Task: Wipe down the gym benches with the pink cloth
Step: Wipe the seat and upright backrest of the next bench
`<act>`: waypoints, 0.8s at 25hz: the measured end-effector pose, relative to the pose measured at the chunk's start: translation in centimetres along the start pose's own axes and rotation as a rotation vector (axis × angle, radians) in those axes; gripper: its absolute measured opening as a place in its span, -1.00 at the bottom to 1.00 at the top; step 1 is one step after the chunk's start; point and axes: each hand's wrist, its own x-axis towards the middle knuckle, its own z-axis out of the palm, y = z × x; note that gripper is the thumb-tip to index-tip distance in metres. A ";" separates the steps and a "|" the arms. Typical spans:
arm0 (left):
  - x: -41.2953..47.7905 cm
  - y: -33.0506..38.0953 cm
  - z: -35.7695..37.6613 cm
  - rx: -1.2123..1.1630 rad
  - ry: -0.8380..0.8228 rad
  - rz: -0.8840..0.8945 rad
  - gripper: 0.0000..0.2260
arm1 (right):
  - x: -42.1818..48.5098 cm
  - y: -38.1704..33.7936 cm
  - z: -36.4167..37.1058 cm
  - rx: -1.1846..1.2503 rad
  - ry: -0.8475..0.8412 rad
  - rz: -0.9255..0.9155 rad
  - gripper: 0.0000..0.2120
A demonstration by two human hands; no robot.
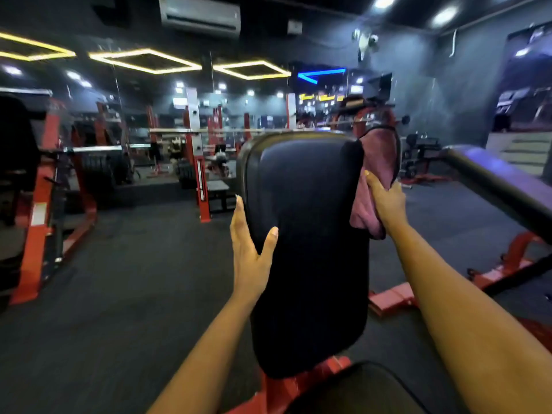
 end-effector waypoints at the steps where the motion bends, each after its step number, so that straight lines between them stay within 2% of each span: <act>1: -0.9 -0.6 -0.2 0.019 -0.026 -0.003 -0.35 | -0.7 1.0 0.0 -0.001 0.007 0.053 -0.47; 5: -6.4 -2.8 -0.4 0.059 -0.113 -0.119 -0.31 | -5.9 6.6 -1.1 -0.069 -0.008 0.235 -0.42; 10: -8.8 -3.8 -0.3 0.080 -0.161 -0.192 -0.29 | -10.2 11.6 -1.8 -0.100 -0.016 0.357 -0.43; 14: -9.7 -4.1 0.1 0.097 -0.164 -0.187 -0.30 | -12.5 14.2 -2.1 -0.024 0.009 0.398 -0.47; 17: -9.5 -3.9 0.6 0.085 -0.145 -0.225 -0.32 | -14.6 17.2 -2.2 0.015 0.074 0.533 -0.42; 18: -9.7 -3.6 0.9 0.071 -0.138 -0.225 -0.32 | -14.4 17.9 -2.2 0.038 -0.015 0.600 -0.33; 19: -9.8 -3.4 1.0 0.063 -0.126 -0.229 -0.32 | -14.5 17.7 -2.2 0.077 -0.252 0.636 -0.20; 20: -9.6 -3.6 1.0 0.044 -0.106 -0.237 -0.32 | -15.9 18.1 -2.5 0.227 -0.432 0.617 -0.09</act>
